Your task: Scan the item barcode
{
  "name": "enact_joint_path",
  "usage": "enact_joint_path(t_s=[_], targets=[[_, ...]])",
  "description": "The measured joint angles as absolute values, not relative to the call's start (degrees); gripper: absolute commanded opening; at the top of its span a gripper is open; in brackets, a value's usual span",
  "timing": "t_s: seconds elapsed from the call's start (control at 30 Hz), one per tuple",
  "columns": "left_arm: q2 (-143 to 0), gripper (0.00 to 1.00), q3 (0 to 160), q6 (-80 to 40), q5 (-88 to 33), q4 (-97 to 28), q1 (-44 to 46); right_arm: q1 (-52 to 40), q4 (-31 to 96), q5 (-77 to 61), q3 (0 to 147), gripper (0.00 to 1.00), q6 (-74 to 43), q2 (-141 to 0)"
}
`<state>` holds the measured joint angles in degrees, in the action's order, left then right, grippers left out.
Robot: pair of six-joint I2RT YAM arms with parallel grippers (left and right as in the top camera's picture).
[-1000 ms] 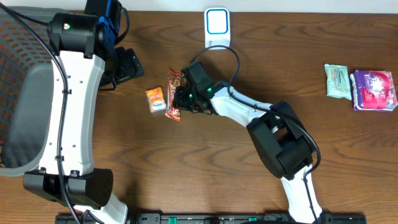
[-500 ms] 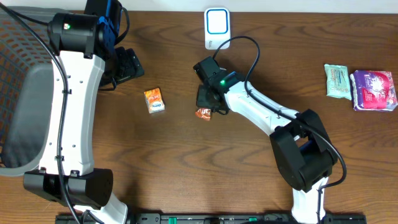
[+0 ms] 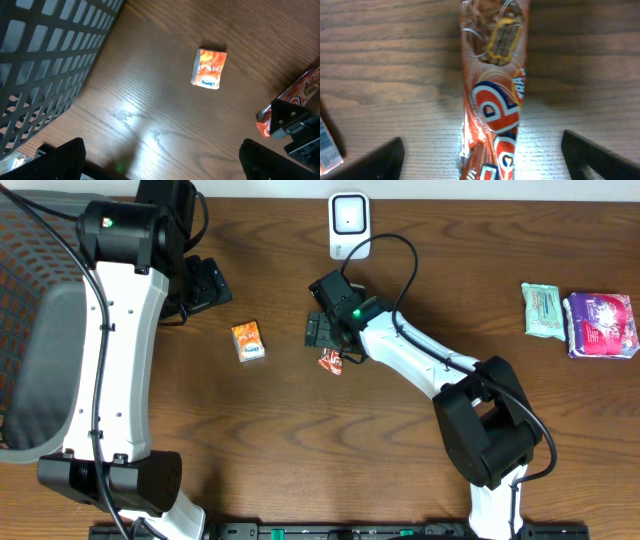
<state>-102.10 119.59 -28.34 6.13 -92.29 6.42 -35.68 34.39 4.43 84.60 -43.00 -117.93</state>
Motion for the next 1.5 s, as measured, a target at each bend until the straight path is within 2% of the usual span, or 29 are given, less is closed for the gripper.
enact_joint_path(t_s=[0.07,0.2,0.47,0.73,0.9,1.03,1.17,1.3,1.37,1.4,1.43,1.47,1.5], targets=[[-102.1,0.98,119.6,-28.3,6.1,-92.3,6.4,-36.1,34.1,4.3,84.6,0.59,-43.1,-117.9],[-102.1,0.98,119.6,-28.3,6.1,-92.3,6.4,-36.4,33.3,4.8,84.6,0.62,-43.0,-117.9],[-102.1,0.98,119.6,-28.3,6.1,-92.3,6.4,-38.6,32.0,11.9,84.6,0.59,-41.8,-117.9],[-102.1,0.98,119.6,-28.3,6.1,-92.3,6.4,-42.0,28.5,20.7,84.6,0.62,-41.4,-122.6],[-102.1,0.98,119.6,-28.3,6.1,-92.3,6.4,-41.9,27.7,24.1,84.6,0.6,-41.4,-124.7],[-102.1,0.98,119.6,-28.3,6.1,-92.3,6.4,-41.9,27.6,24.7,84.7,0.49,-41.5,-125.0],[-102.1,0.98,119.6,-28.3,6.1,-92.3,6.4,-41.6,28.0,24.3,85.0,0.29,-41.7,-125.1],[-102.1,0.98,119.6,-28.3,6.2,-92.3,6.4,-40.8,29.6,23.6,85.3,0.24,-41.8,-125.0],[-102.1,0.98,119.6,-28.3,6.1,-92.3,6.4,-40.7,31.5,23.2,85.3,0.18,-41.8,-124.4],[-102.1,0.98,119.6,-28.3,6.1,-92.3,6.4,-40.7,31.9,22.9,85.3,0.13,-41.7,-124.3],[-102.1,0.98,119.6,-28.3,6.1,-92.3,6.4,-40.7,32.2,22.8,85.3,0.01,-41.6,-124.1],[-102.1,0.98,119.6,-28.3,6.1,-92.3,6.4,-40.7,32.4,22.6,85.2,0.01,-41.6,-123.9],[-102.1,0.98,119.6,-28.3,6.1,-92.3,6.4,-40.7,32.6,22.3,85.1,0.08,-41.6,-123.3]])
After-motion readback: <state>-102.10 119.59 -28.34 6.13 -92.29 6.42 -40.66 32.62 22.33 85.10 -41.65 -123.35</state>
